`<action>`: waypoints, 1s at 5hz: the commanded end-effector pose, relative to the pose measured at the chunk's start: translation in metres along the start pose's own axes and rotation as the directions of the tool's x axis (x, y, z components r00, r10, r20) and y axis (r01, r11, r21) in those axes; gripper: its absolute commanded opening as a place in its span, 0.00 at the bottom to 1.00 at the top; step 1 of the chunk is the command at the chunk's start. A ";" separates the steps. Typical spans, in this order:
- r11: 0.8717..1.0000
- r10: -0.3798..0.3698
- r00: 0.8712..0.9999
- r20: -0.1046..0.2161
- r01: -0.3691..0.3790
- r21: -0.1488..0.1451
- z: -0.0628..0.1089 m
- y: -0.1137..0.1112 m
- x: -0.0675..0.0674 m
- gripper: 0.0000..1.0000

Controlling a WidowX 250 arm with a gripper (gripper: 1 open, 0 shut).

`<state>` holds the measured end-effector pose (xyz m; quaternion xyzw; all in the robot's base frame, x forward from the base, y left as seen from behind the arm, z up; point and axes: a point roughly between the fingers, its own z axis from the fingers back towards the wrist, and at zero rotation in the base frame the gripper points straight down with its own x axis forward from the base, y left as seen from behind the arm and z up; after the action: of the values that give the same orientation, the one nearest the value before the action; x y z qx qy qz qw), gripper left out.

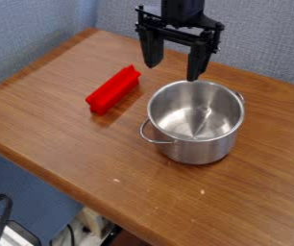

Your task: Put the red object in the metal pot

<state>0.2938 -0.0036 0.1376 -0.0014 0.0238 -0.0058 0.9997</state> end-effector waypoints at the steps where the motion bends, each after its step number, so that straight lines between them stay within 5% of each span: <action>1: 1.000 -0.001 1.000 -0.018 0.001 -0.001 -0.005 0.001 -0.001 1.00; 2: 1.000 0.017 0.999 -0.028 -0.018 -0.004 -0.008 0.018 -0.001 1.00; 5: 0.999 0.031 0.999 0.013 -0.031 0.038 -0.020 0.102 0.012 1.00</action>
<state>0.2987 0.0947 0.1018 0.0083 0.0437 0.0103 0.9990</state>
